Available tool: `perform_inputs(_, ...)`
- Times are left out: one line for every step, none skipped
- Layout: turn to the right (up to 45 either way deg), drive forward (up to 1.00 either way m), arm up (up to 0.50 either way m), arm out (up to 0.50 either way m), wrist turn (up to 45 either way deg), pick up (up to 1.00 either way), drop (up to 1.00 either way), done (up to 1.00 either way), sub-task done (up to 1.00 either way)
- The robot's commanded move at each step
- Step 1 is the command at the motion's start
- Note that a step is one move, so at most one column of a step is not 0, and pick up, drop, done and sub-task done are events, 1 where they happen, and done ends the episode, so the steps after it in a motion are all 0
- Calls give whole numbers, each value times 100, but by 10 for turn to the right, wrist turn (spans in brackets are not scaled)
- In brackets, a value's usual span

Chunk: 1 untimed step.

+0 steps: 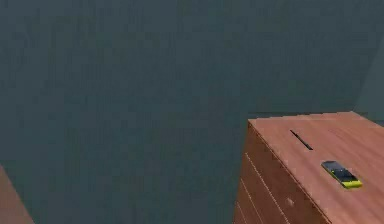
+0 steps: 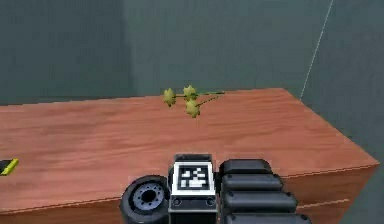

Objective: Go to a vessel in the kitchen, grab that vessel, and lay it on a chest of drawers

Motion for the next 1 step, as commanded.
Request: perform_inputs(450, 0, 0, 0, 0, 0, 0, 0, 0)
